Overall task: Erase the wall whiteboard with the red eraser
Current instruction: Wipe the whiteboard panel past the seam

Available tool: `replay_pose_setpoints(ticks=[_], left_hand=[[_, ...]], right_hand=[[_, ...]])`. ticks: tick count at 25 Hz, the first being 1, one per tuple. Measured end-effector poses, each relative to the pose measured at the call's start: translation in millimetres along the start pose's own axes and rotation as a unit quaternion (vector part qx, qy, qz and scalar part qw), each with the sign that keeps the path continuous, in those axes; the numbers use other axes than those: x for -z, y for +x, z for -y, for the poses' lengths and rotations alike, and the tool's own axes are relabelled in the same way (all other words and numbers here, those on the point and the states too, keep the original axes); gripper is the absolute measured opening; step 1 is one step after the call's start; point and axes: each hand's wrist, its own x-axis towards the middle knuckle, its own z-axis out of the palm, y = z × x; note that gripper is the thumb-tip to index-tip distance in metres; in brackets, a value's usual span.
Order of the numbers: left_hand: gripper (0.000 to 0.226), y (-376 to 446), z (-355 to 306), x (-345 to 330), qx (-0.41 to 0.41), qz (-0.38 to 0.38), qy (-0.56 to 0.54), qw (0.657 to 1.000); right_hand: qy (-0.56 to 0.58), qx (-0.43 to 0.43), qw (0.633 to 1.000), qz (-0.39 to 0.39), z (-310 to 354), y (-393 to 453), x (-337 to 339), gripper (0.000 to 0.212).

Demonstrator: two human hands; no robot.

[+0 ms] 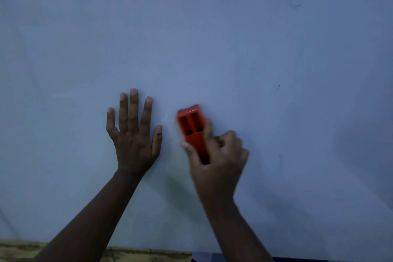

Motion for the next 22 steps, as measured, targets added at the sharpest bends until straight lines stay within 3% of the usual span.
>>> replay_pose_setpoints(ticks=[3, 6, 12, 16, 19, 22], left_hand=[[0.067, 0, 2, -1, -0.013, 0.001, 0.002, 1.000], [0.068, -1, 4, -1, -0.016, 0.000, 0.004, 1.000], [0.061, 2, 0, 7, -0.011, -0.019, -0.004, 1.000], [0.057, 42, -3, 25, 0.019, -0.060, -0.026, 0.998], [0.060, 93, -4, 33, 0.032, -0.079, -0.025, 0.996], [0.061, 122, 2, 32, 0.046, -0.085, -0.025, 0.995]], right_hand=[[-0.020, 0.080, 0.996, 0.038, 29, -1, -10, 0.063], [-0.030, 0.077, 0.997, 0.013, 23, 25, 0, 0.062], [0.043, -0.122, 0.983, -0.133, -85, 69, 62, 0.071], [0.118, -0.202, 0.958, -0.167, -100, 107, 85, 0.077], [0.092, -0.149, 0.972, -0.159, -66, 128, 72, 0.071], [0.017, -0.014, 0.995, -0.093, -9, 110, 35, 0.065]])
